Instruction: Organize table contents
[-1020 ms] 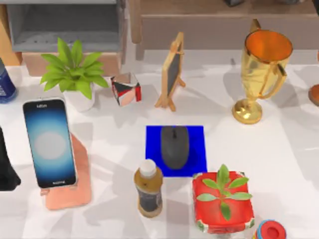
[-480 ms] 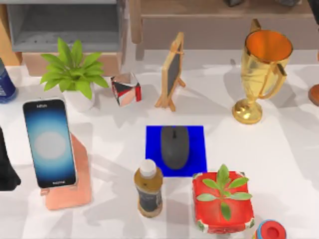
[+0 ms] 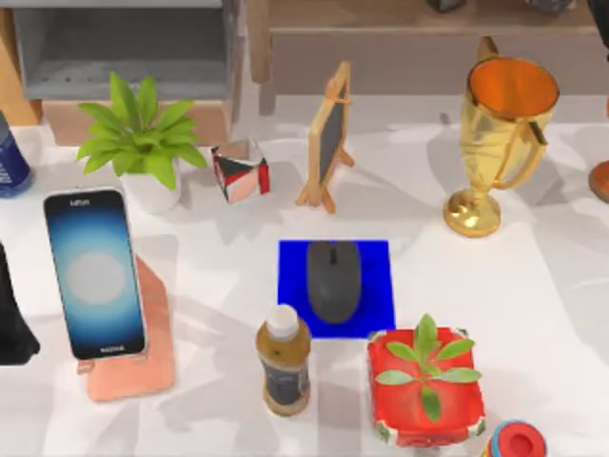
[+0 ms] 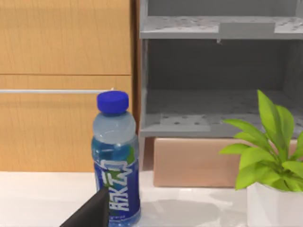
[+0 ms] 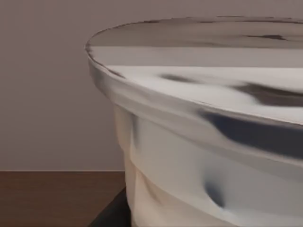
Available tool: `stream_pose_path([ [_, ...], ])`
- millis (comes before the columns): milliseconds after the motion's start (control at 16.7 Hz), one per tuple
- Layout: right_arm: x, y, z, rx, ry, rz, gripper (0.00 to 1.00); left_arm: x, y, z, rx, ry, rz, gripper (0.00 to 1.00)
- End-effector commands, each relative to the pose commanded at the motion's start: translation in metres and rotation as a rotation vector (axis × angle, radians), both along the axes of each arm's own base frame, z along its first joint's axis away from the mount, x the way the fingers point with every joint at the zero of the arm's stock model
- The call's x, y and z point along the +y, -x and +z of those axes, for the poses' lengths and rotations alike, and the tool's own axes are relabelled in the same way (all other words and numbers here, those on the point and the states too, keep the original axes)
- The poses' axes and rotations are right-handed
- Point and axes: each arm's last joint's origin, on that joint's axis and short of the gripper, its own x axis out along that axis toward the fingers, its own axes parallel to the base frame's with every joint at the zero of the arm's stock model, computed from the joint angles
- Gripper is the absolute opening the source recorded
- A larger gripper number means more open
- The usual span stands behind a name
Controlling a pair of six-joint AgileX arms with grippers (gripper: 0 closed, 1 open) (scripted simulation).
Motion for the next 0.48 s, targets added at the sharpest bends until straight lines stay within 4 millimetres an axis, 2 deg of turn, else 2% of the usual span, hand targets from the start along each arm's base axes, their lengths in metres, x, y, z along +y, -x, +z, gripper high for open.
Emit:
stream_pose_path([
  [480, 0.0000, 0.0000, 0.0000, 0.000, 0.000, 0.000, 0.83, 0.0000, 0.0000, 0.0000, 0.000, 0.000, 0.000, 1.00],
])
